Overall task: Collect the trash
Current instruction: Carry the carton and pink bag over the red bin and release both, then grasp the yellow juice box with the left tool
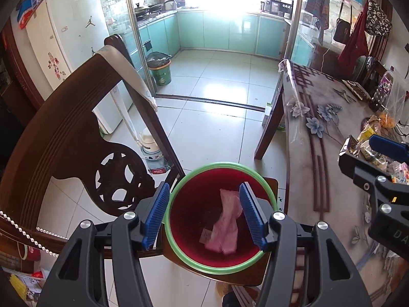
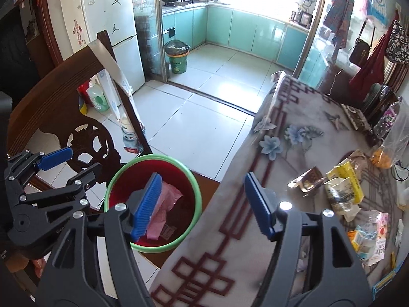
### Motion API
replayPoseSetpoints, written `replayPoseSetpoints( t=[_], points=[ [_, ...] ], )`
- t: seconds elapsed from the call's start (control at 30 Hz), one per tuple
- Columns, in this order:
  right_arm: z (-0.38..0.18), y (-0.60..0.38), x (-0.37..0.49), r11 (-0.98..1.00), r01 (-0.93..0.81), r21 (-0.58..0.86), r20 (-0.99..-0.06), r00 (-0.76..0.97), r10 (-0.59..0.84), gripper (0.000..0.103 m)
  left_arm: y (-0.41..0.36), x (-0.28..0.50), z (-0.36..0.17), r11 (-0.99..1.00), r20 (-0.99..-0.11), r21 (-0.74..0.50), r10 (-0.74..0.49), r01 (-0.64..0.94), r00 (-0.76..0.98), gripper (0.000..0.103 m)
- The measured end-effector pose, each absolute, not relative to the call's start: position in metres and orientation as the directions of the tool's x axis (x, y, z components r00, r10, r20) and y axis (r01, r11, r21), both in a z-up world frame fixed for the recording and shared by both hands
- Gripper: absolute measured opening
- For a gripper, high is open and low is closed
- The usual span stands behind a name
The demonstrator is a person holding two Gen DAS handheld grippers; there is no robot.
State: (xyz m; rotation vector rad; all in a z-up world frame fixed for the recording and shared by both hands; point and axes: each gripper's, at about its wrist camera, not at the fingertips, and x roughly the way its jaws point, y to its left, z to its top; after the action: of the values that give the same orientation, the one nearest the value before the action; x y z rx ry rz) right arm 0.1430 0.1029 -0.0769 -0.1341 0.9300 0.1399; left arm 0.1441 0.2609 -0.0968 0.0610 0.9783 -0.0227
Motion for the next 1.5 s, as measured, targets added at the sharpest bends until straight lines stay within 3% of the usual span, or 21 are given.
replayPoseSetpoints(
  t=[0.53, 0.6, 0.73, 0.9, 1.17, 1.4, 1.5],
  points=[
    [-0.039, 0.027, 0.089, 0.996, -0.076, -0.054, -0.736, 0.677, 0.012, 0.068, 0.179, 0.113, -0.070, 0.986, -0.798, 0.050, -0.057, 0.160, 0.600, 0.054],
    [-0.038, 0.012, 0.081, 0.997, -0.057, -0.050, -0.735, 0.678, 0.002, 0.072, 0.164, 0.109, -0.070, 0.983, -0.798, 0.033, -0.083, 0.182, 0.597, 0.055],
    [-0.044, -0.030, 0.065, 1.000, -0.012, -0.006, -0.753, 0.658, 0.003, 0.075, 0.130, 0.100, -0.069, 0.973, -0.794, -0.014, -0.151, 0.231, 0.588, 0.069],
    [-0.062, -0.098, 0.041, 0.997, 0.069, 0.043, -0.797, 0.604, -0.008, 0.081, 0.076, 0.088, -0.073, 0.952, -0.802, -0.051, -0.220, 0.302, 0.555, 0.069],
    [-0.086, -0.206, -0.001, 0.979, 0.202, 0.025, -0.837, 0.540, -0.091, 0.081, -0.028, 0.066, -0.102, 0.898, -0.839, -0.129, -0.326, 0.422, 0.436, 0.069],
    [-0.097, -0.291, -0.026, 0.949, 0.316, 0.006, -0.846, 0.508, -0.164, 0.081, -0.118, 0.065, -0.146, 0.851, -0.885, -0.130, -0.331, 0.508, 0.328, 0.069],
    [-0.101, -0.318, -0.034, 0.934, 0.357, 0.010, -0.851, 0.494, -0.180, 0.081, -0.143, 0.072, -0.160, 0.851, -0.898, -0.121, -0.314, 0.511, 0.310, 0.064]
  ],
)
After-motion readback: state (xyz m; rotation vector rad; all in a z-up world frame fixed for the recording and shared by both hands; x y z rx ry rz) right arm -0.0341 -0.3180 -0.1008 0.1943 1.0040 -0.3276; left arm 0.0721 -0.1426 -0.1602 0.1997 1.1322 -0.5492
